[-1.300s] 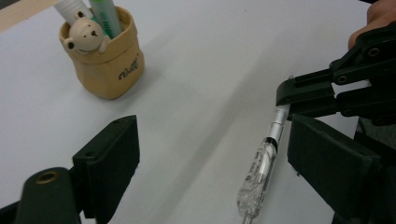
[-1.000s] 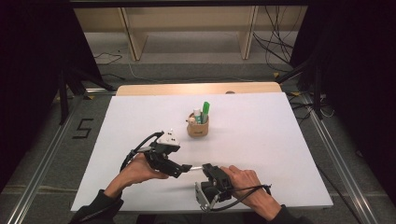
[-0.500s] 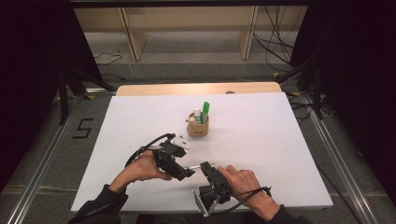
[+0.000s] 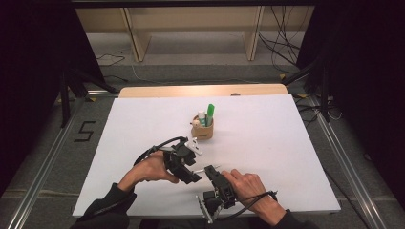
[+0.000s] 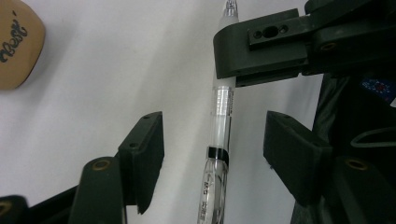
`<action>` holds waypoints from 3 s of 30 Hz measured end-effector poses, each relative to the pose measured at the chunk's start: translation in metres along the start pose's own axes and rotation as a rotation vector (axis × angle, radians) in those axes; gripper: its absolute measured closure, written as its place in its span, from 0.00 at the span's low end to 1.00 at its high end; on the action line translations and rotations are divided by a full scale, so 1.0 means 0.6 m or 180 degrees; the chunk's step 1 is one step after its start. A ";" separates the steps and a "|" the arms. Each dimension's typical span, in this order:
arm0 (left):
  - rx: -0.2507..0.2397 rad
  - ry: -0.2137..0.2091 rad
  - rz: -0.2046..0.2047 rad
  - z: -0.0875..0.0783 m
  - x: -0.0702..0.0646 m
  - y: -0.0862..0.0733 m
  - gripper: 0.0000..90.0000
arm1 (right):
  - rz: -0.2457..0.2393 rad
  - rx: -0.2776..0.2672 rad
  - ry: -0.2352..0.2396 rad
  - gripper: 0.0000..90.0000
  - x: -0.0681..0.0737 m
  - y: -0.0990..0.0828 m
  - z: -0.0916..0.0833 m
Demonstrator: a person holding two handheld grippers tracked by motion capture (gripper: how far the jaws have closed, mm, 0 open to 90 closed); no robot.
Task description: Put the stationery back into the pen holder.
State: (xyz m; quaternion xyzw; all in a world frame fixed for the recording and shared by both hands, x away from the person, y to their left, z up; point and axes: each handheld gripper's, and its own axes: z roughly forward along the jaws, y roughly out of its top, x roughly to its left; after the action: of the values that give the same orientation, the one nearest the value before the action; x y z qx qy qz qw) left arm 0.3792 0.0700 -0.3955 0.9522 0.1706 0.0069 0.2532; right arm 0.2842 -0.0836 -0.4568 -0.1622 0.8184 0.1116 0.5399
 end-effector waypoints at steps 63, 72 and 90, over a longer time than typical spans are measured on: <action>0.0466 -0.0423 0.0084 0.021 0.021 0.028 0.87 | -0.0275 -0.0028 -0.0010 0.77 0.013 0.008 0.002; 0.0319 -0.0268 -0.0080 0.004 0.036 0.016 0.88 | 0.0218 -0.0056 0.0004 0.51 -0.004 -0.013 -0.009; -0.0399 0.0220 -0.0471 -0.029 0.062 0.005 0.88 | 0.2619 -0.0304 0.0584 0.33 -0.057 -0.105 -0.012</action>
State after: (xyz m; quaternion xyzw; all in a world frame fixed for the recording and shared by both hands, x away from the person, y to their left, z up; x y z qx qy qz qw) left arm 0.4133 0.0880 -0.3818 0.9185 0.2483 0.0318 0.3060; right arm 0.3148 -0.1396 -0.4230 0.1439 0.8534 0.3408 0.3672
